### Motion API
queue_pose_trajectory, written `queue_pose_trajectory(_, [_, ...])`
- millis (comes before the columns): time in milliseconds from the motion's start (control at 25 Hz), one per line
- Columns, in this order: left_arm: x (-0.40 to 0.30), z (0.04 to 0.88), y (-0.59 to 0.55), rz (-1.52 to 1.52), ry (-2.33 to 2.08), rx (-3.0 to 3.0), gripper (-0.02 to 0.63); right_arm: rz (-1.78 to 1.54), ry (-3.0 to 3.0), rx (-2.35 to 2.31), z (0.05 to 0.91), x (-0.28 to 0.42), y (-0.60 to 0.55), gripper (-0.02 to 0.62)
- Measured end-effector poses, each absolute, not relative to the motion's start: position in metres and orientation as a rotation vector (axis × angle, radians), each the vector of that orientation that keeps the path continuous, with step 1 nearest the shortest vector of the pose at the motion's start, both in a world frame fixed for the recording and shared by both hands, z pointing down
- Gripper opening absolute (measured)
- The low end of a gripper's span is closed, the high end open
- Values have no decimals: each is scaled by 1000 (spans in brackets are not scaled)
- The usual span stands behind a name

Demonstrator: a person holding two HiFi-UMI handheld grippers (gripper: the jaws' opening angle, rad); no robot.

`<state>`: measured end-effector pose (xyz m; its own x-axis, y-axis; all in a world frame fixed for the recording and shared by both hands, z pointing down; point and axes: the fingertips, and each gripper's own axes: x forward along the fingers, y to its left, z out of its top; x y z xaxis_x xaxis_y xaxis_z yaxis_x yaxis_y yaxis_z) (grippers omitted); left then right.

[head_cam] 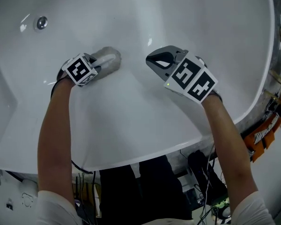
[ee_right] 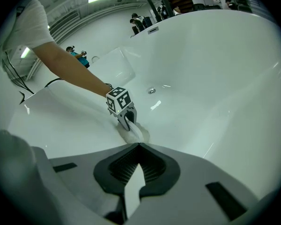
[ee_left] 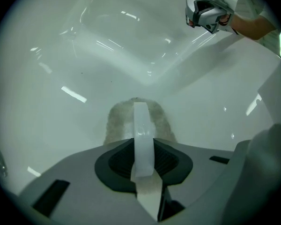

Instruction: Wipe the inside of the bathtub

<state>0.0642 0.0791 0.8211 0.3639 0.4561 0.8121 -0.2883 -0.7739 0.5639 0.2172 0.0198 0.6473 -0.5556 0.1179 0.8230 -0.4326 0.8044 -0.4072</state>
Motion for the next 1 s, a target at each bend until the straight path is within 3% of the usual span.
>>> queue_pose_trajectory(1000, [52, 622, 103, 1259, 260, 2135, 95, 741, -2068, 269, 543, 170, 44, 18])
